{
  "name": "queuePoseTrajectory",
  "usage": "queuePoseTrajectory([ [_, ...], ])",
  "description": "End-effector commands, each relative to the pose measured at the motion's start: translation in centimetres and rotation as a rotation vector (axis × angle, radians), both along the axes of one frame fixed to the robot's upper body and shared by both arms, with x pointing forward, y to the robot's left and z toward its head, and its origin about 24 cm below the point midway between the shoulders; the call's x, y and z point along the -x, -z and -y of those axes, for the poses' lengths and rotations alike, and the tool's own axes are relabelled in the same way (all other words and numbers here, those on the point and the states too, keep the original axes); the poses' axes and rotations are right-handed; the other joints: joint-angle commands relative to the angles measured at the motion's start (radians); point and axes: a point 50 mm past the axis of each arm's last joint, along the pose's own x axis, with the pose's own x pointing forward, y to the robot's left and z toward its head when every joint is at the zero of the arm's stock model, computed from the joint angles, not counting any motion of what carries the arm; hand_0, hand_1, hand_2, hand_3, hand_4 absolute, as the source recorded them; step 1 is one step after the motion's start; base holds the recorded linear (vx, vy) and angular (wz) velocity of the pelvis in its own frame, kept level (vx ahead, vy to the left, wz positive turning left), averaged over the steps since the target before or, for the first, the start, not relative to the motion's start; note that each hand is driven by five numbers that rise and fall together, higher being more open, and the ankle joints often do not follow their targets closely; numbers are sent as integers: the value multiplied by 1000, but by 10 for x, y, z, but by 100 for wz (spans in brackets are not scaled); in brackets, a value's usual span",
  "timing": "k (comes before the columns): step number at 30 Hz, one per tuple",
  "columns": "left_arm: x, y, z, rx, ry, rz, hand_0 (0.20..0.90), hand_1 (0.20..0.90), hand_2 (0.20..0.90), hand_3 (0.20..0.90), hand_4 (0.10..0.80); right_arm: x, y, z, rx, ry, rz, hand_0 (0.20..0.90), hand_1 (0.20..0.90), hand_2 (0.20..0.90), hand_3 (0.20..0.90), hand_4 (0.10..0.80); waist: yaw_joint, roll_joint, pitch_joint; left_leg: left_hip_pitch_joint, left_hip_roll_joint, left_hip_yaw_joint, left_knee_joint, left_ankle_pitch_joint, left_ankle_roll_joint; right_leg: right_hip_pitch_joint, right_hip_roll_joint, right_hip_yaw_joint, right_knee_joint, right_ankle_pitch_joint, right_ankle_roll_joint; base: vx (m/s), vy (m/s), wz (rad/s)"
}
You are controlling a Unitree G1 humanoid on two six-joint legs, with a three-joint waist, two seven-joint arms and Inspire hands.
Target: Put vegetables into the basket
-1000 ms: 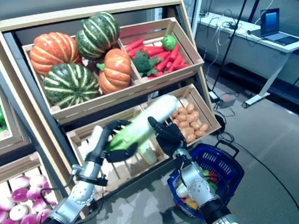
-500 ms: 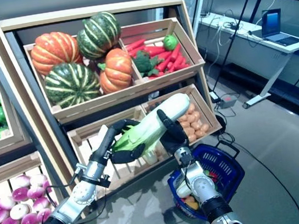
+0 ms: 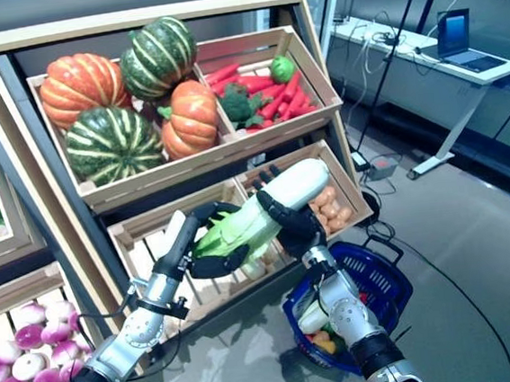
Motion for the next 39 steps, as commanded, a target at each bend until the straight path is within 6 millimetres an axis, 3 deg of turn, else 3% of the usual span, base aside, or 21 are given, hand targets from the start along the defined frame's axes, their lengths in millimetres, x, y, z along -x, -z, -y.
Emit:
queuePoseTrajectory([
  [1, -2, -54, 51, 25, 321, 282, 300, 300, 300, 300, 400, -35, -106, -25, -68, -11, 446, 300, 300, 300, 300, 400, 1, -3, -16, 22, -29, -31, 2, -98, 26, 2, -5, 39, 2, 4, -28, 0, 0, 0],
  [14, -2, -44, 44, 39, 270, 223, 300, 300, 300, 300, 400, -33, -106, -20, -103, 34, 455, 300, 300, 300, 300, 400, 4, -2, -16, 25, -28, -33, 2, -100, 26, 5, -6, 40, 2, 2, -29, 0, 0, 0],
  [15, -2, -41, 43, 38, 258, 214, 389, 389, 389, 389, 460, -33, -106, -19, -104, 41, 456, 300, 300, 300, 300, 400, 3, -1, -17, 25, -27, -33, 2, -100, 25, 5, -6, 40, 2, 2, -28, 0, 0, 0],
  [16, -3, -39, 41, 36, 238, 201, 684, 684, 684, 684, 656, -32, -106, -17, -103, 49, 458, 300, 300, 300, 300, 400, 3, -1, -17, 25, -26, -32, 2, -100, 25, 5, -6, 40, 2, 1, -28, 0, 0, 0],
  [18, -4, -34, 36, 29, 209, 174, 900, 900, 900, 900, 800, -33, -107, -13, -95, 64, 459, 300, 300, 300, 300, 400, 3, -1, -19, 24, -25, -30, 2, -99, 24, 4, -5, 41, 2, 1, -29, 0, 0, 0],
  [23, -9, -15, 21, 2, 131, 49, 900, 900, 900, 900, 800, -34, -107, -1, -54, 102, 465, 300, 300, 300, 300, 400, 4, -1, -20, 23, -23, -27, 2, -95, 22, 3, -5, 41, 2, 4, -29, 0, 0, 0],
  [26, -9, 8, 0, -33, 33, -69, 900, 900, 900, 900, 800, -34, -108, 16, -22, 147, 471, 300, 300, 300, 300, 400, 2, -2, -20, 22, -22, -24, 2, -93, 22, 0, -4, 42, 2, 6, -29, 0, 0, 0],
  [31, -8, 26, -21, -106, -49, -144, 900, 900, 900, 900, 800, -34, -106, 33, 16, 191, 454, 300, 300, 300, 300, 400, -2, -1, -20, 20, -22, -20, 2, -88, 22, -4, -3, 46, 2, 8, -30, -17, 5, -5],
  [32, -7, 34, -34, -137, -98, -184, 900, 900, 900, 900, 800, -33, -101, 43, 41, 219, 436, 300, 300, 300, 300, 400, -6, 0, -18, 18, -20, -15, 2, -85, 21, -8, -3, 49, 2, 10, -29, 0, 0, 0],
  [39, -13, 32, -65, -128, -231, -197, 900, 900, 900, 900, 800, -27, -78, 67, 146, 254, 347, 300, 300, 300, 300, 400, -18, 2, -11, 16, -16, -2, 2, -76, 20, -15, -3, 59, 2, 15, -29, -6, 0, -2],
])
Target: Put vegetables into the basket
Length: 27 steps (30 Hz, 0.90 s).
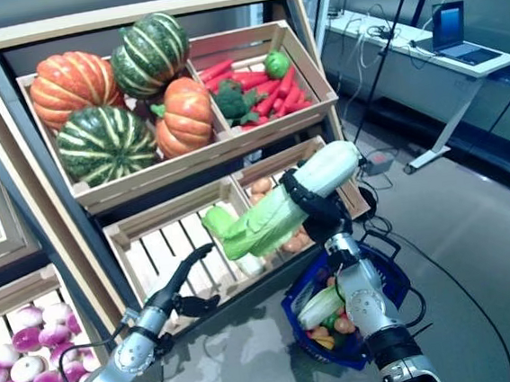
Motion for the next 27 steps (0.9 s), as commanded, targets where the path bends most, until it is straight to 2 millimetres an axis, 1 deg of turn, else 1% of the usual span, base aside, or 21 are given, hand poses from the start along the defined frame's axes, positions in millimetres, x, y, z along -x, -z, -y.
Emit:
queuePoseTrajectory([
  [1, -37, -48, -11, 40, -38, 247, 900, 900, 900, 900, 800, -18, -55, 21, 49, 70, 252, 300, 300, 300, 300, 400, -13, -3, -13, 21, -16, -7, 2, -75, 20, 3, -4, 36, 2, 11, -27, 0, 0, 0],
  [2, -38, -50, -13, 38, -47, 256, 900, 900, 900, 900, 800, -16, -50, 24, 62, 77, 234, 300, 300, 300, 300, 400, -14, -3, -12, 22, -16, -5, 2, -75, 19, 3, -4, 36, 2, 11, -27, 0, 0, 0],
  [3, -41, -54, -19, 34, -74, 278, 900, 900, 900, 900, 800, -12, -39, 33, 88, 106, 188, 300, 300, 300, 300, 400, -17, -3, -11, 21, -14, -2, 2, -75, 19, 2, -5, 37, 2, 12, -27, 0, 0, 0],
  [6, -44, -62, -29, 41, -121, 305, 900, 900, 900, 900, 800, -5, -29, 47, 146, 160, 138, 300, 300, 300, 300, 400, -23, -4, -9, 22, -13, 3, 2, -74, 18, 1, -4, 39, 2, 13, -27, -3, -46, -3],
  [7, -47, -69, -37, 53, -151, 321, 900, 900, 900, 900, 800, 0, -24, 59, 200, 214, 106, 300, 300, 300, 300, 400, -27, -4, -7, 23, -11, 6, 2, -74, 18, 0, -2, 42, 2, 14, -27, -2, -58, -5],
  [8, -48, -70, -38, 56, -156, 325, 900, 900, 900, 900, 800, 0, -23, 61, 212, 225, 99, 300, 300, 300, 300, 400, -28, -4, -7, 23, -11, 7, 2, -74, 18, 0, -2, 43, 2, 14, -28, 0, -95, -10],
  [9, -49, -75, -42, 71, -178, 340, 900, 900, 900, 900, 800, 5, -19, 72, 286, 286, 60, 300, 300, 300, 300, 400, -32, -5, -5, 23, -8, 10, 2, -74, 17, -2, 0, 46, 2, 14, -28, -2, -93, -10],
  [11, -50, -82, -45, 101, -190, 363, 900, 900, 900, 900, 800, 13, -15, 90, 374, 356, 13, 300, 300, 300, 300, 400, -38, -7, -2, 23, -2, 18, 2, -72, 16, -4, 6, 47, 2, 13, -32, -14, -138, -10],
  [14, -48, -84, -45, 121, -191, 367, 900, 900, 900, 900, 800, 15, -11, 97, 393, 396, -25, 300, 300, 300, 300, 400, -39, -7, 4, 31, 7, 28, 2, -62, 17, -4, 13, 48, 9, 9, -43, -7, -95, -10],
  [15, -45, -85, -44, 141, -193, 369, 900, 900, 900, 900, 800, 16, -9, 102, 405, 429, -56, 300, 300, 300, 300, 400, -37, -10, 16, 29, 12, 35, 42, -58, 11, -8, 19, 51, 25, 6, -54, -18, -104, -17],
  [17, -43, -88, -41, 171, -188, 389, 900, 900, 900, 900, 800, 15, -11, 107, 421, 471, -69, 300, 300, 300, 300, 400, -29, -21, 48, -26, 15, 19, 186, -85, 3, -24, 18, 70, 60, 2, -72, -41, -81, -26],
  [18, -42, -91, -39, 191, -185, 405, 900, 900, 900, 900, 800, 14, -14, 111, 437, 492, -73, 300, 300, 300, 300, 400, -22, -26, 67, -63, 17, -2, 249, -93, -4, -29, 17, 81, 72, 2, -81, -44, -25, -26],
  [19, -43, -92, -38, 202, -181, 412, 900, 900, 900, 900, 800, 14, -15, 114, 448, 507, -74, 300, 300, 300, 300, 400, -16, -26, 79, -83, 16, -24, 273, -90, -7, -30, 17, 91, 80, 0, -84, -72, 46, -21],
  [20, -46, -96, -33, 224, -170, 434, 900, 900, 900, 900, 800, 10, -20, 117, 454, 538, -66, 300, 300, 300, 300, 400, -1, -19, 105, -123, 4, -71, 255, -86, -12, -37, 15, 110, 98, -10, -78, -105, 96, -24],
  [21, -50, -102, -28, 234, -153, 459, 900, 900, 900, 900, 800, 5, -25, 118, 460, 562, -52, 300, 300, 300, 300, 400, 13, -11, 119, -148, -5, -102, 214, -55, -17, -37, 18, 121, 102, -21, -72, -132, 129, -24],
  [22, -54, -106, -24, 238, -136, 477, 900, 900, 900, 900, 800, 1, -30, 118, 468, 581, -40, 300, 300, 300, 300, 400, 23, -5, 126, -165, -8, -117, 183, -27, -19, -33, 21, 123, 101, -28, -69, -153, 110, -20],
  [23, -63, -115, -17, 235, -107, 502, 900, 900, 900, 900, 800, -8, -41, 121, 464, 625, -26, 300, 300, 300, 300, 400, 32, -2, 140, -186, -19, -124, 174, -29, -7, -47, 11, 110, 122, -47, -67, -138, 75, -22],
  [25, -70, -122, -12, 231, -74, 514, 900, 900, 900, 900, 800, -13, -46, 125, 456, 663, -32, 300, 300, 300, 300, 400, 36, -2, 154, -205, -28, -127, 222, -54, 5, -74, -13, 90, 172, -57, -57, -87, 21, -23],
  [26, -72, -124, -12, 223, -64, 517, 900, 900, 900, 900, 800, -13, -45, 126, 450, 674, -37, 300, 300, 300, 300, 400, 35, 0, 161, -203, -21, -122, 237, -63, 7, -93, -28, 75, 204, -56, -48, 0, 0, 0],
  [27, -74, -126, -13, 216, -52, 507, 900, 900, 900, 900, 800, -10, -40, 130, 440, 692, -59, 300, 300, 300, 300, 400, 36, 0, 169, -203, -9, -114, 255, -69, 3, -107, -43, 58, 232, -56, -44, 29, -32, 14],
])
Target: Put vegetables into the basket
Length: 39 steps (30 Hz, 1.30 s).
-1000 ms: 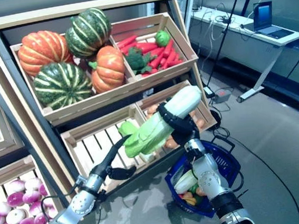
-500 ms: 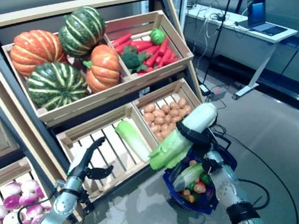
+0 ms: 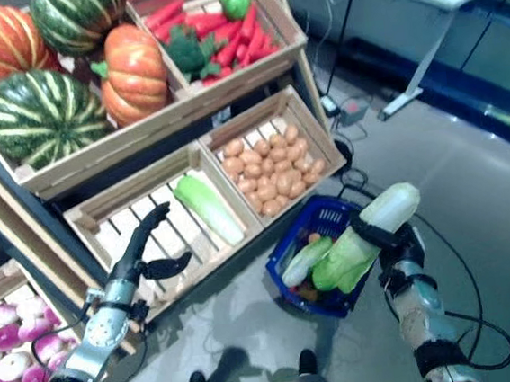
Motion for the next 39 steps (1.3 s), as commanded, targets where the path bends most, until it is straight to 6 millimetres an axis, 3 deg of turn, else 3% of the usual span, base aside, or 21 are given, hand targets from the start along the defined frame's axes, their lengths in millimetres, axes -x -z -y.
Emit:
queuePoseTrajectory([
  [1, -24, -56, 4, 65, 55, 244, 900, 900, 900, 900, 800, -29, -80, 21, 149, 83, 354, 300, 300, 300, 300, 400, 25, 12, -27, -75, 15, -3, 107, -2, -1, 18, -34, -71, 217, -124, -22, 64, -76, 22],
  [3, -26, -59, 5, 55, 67, 241, 900, 900, 900, 900, 800, -31, -78, 23, 156, 116, 339, 300, 300, 300, 300, 400, 36, 9, -24, -77, 13, -16, 115, -15, 3, 25, -39, -72, 202, -121, -16, 45, -102, 13],
  [7, -34, -73, 11, 53, 87, 273, 900, 900, 900, 900, 800, -43, -90, 28, 174, 178, 334, 300, 300, 300, 300, 400, 57, 14, -17, -107, 2, -27, 124, -19, -1, 40, -37, -89, 170, -122, -17, -23, -58, 2],
  [11, -42, -91, 17, 92, 101, 330, 900, 900, 900, 900, 800, -56, -115, 37, 190, 213, 356, 300, 300, 300, 300, 400, 68, 29, 24, -184, 7, -49, 203, -28, -19, 10, -52, -109, 210, -146, -30, -131, -12, 13],
  [16, -46, -118, 28, 135, 129, 465, 900, 900, 900, 900, 800, -77, -153, 35, 286, 213, 367, 300, 300, 300, 300, 400, 64, 63, 126, -362, 25, -79, 427, -105, -13, -199, -93, -88, 496, -232, -64, -180, 46, 2],
  [22, -46, -149, 36, 176, 164, 608, 900, 900, 900, 900, 800, -86, -174, 44, 264, 278, 344, 300, 300, 300, 300, 400, 62, 87, 191, -550, 12, -91, 657, -214, 13, -462, -133, -42, 814, -337, -87, -131, 15, 8],
  [29, -46, -179, 40, 209, 199, 715, 900, 900, 900, 900, 800, -88, -194, 54, 258, 320, 341, 300, 300, 300, 300, 400, 57, 109, 213, -698, -4, -106, 822, -294, 33, -668, -171, 9, 1019, -405, -93, -67, 12, 7],
  [30, -46, -184, 41, 212, 213, 729, 900, 900, 900, 900, 800, -88, -198, 56, 244, 331, 345, 300, 300, 300, 300, 400, 54, 115, 214, -711, -5, -112, 860, -338, 30, -690, -169, 24, 1059, -441, -87, -51, -12, 6],
  [31, -47, -186, 41, 213, 215, 732, 900, 900, 900, 900, 800, -88, -199, 56, 243, 333, 349, 300, 300, 300, 300, 400, 54, 115, 216, -725, -6, -109, 854, -312, 35, -704, -171, 20, 1052, -418, -97, 39, -14, 9],
  [32, -46, -187, 42, 213, 218, 737, 900, 900, 900, 900, 800, -88, -202, 57, 240, 339, 352, 491, 491, 491, 491, 527, 51, 119, 213, -729, -3, -115, 882, -348, 30, -716, -170, 32, 1082, -450, -89, -18, 0, 10],
  [33, -46, -189, 41, 215, 220, 744, 900, 900, 900, 900, 800, -89, -206, 57, 240, 331, 368, 900, 900, 900, 900, 800, 49, 122, 212, -743, -2, -116, 898, -356, 29, -732, -169, 37, 1096, -456, -91, 62, -7, 9],
  [39, -46, -194, 37, 214, 216, 763, 900, 900, 900, 900, 800, -88, -211, 61, 221, 312, 384, 900, 900, 900, 900, 800, 42, 125, 202, -771, 5, -119, 944, -379, 28, -770, -163, 49, 1136, -475, -95, 7, -1, -2],
])
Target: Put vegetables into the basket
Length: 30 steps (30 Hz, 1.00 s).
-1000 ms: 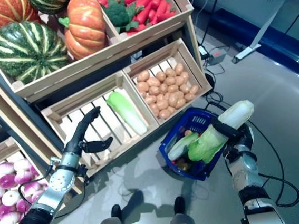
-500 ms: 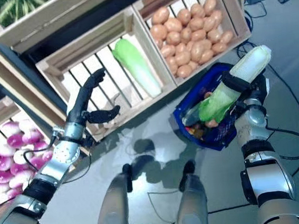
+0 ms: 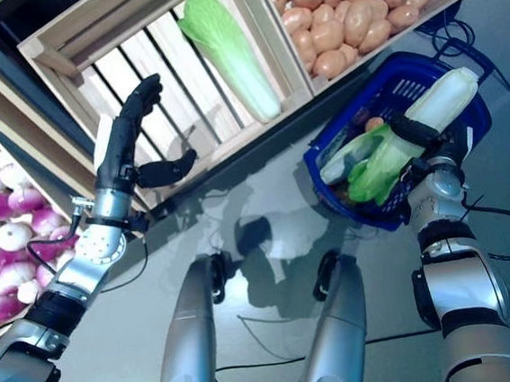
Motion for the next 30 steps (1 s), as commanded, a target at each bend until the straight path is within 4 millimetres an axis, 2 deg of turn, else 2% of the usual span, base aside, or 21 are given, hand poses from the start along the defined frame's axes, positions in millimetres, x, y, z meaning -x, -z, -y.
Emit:
queuePoseTrajectory([
  [1, 9, -69, 7, 94, 104, 328, 900, 900, 900, 900, 800, 5, -74, 27, 64, 62, 235, 900, 900, 900, 900, 800, -1, 17, -50, 61, 16, -4, -58, -61, 5, 69, 7, 16, 27, -76, -50, 33, 0, -6],
  [6, 10, -81, 0, 86, 72, 380, 900, 900, 900, 900, 800, 7, -65, 32, 31, 58, 183, 900, 900, 900, 900, 800, -7, 10, -62, 74, 27, -1, -64, -60, 3, 75, 13, 19, 23, -76, -48, 51, 7, -3],
  [8, 9, -91, -4, 60, 45, 406, 900, 900, 900, 900, 800, 9, -60, 36, 15, 45, 159, 900, 900, 900, 900, 800, -11, 8, -69, 85, 32, 5, -77, -55, 1, 82, 18, 20, 14, -73, -46, 55, 14, -6],
  [13, 6, -105, -10, -43, -46, 463, 900, 900, 900, 900, 800, 11, -63, 40, 22, 40, 145, 900, 900, 900, 900, 800, -17, 5, -79, 100, 40, 15, -98, -46, -1, 93, 23, 23, 0, -67, -44, 20, 6, -2],
  [16, 0, -125, -26, -130, -176, 475, 900, 900, 900, 900, 800, 10, -64, 39, 60, 14, 124, 900, 900, 900, 900, 800, -27, 3, -91, 120, 48, 27, -120, -37, -3, 108, 30, 27, -17, -63, -44, 57, 36, -4],
  [21, -7, -144, -47, -264, -361, 508, 900, 900, 900, 900, 800, 9, -69, 39, 74, -10, 131, 900, 900, 900, 900, 800, -40, 3, -102, 138, 56, 40, -142, -26, -4, 117, 35, 33, -32, -57, -45, 35, 36, -9],
  [23, -16, -153, -61, -452, -534, 500, 900, 900, 900, 900, 800, 6, -78, 35, 88, -46, 163, 900, 900, 900, 900, 800, -54, 4, -107, 144, 62, 49, -151, -21, -6, 120, 39, 40, -40, -54, -44, 18, 55, -6],
  [24, -17, -154, -62, -483, -560, 506, 900, 900, 900, 900, 800, 6, -79, 34, 90, -53, 168, 900, 900, 900, 900, 800, -56, 3, -107, 145, 63, 50, -152, -21, -6, 121, 40, 41, -41, -54, -44, 9, 56, -7],
  [25, -22, -157, -69, -604, -642, 504, 900, 900, 900, 900, 800, 4, -81, 31, 102, -81, 172, 900, 900, 900, 900, 800, -66, 5, -110, 146, 67, 55, -153, -20, -7, 121, 40, 42, -45, -50, -43, 4, 39, -8],
  [29, -34, -165, -76, -870, -775, 481, 900, 900, 900, 900, 800, -3, -80, 20, 124, -161, 162, 900, 900, 900, 900, 800, -91, 2, -110, 146, 78, 69, -155, -17, -10, 113, 41, 52, -52, -40, -40, 0, 67, -14],
  [30, -35, -166, -75, -871, -774, 482, 900, 900, 900, 900, 800, -2, -80, 20, 122, -160, 163, 900, 900, 900, 900, 800, -90, 0, -110, 146, 78, 70, -154, -17, -10, 113, 41, 52, -52, -40, -40, 3, 96, -13],
])
